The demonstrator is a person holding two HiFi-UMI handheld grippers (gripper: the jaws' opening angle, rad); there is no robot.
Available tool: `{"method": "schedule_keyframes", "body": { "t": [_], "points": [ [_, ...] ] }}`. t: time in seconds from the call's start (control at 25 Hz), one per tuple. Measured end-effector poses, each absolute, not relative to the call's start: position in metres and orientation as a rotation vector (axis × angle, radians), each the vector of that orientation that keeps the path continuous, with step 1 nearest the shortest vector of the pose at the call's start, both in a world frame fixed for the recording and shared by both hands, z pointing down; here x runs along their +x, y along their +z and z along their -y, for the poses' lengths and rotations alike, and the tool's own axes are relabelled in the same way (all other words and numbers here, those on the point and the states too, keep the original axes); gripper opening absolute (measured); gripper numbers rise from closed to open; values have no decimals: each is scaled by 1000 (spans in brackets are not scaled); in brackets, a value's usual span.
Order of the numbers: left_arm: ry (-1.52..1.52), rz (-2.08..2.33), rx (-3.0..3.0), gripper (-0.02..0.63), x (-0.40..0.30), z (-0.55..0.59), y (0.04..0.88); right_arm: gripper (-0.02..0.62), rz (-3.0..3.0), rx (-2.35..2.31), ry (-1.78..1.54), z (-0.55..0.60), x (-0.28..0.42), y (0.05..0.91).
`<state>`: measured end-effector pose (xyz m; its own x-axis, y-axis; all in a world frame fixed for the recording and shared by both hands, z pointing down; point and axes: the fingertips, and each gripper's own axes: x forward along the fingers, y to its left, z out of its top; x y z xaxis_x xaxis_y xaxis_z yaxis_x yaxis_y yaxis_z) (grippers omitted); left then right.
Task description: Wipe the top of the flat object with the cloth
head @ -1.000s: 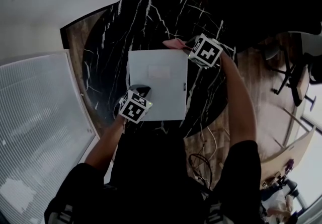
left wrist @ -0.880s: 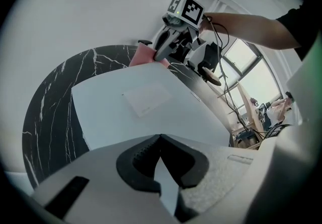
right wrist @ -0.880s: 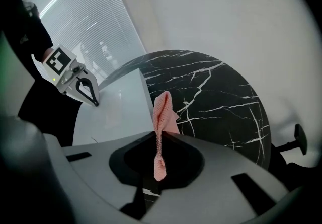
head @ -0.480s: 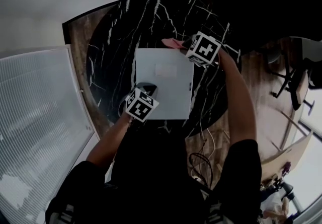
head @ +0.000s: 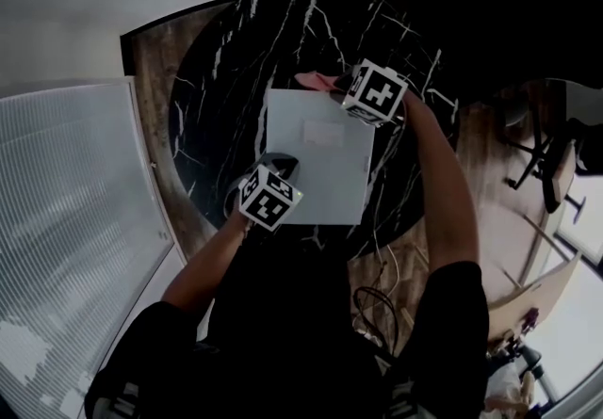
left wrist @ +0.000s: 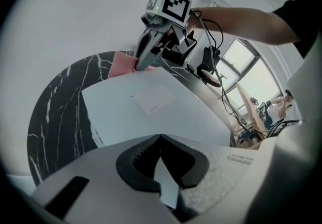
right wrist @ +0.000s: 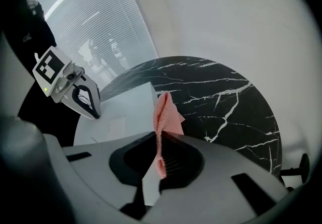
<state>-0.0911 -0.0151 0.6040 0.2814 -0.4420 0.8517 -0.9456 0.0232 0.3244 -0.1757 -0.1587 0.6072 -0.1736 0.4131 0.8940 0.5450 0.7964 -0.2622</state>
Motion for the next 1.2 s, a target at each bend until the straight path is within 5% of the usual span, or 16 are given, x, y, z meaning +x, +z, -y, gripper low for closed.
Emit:
{"method": "schedule_keyframes", "body": {
  "t": [1.2],
  "points": [
    [568, 1317, 1569, -1, -118, -38, 609, 8, 1794, -808, -191, 70, -233, 600]
  ]
}}
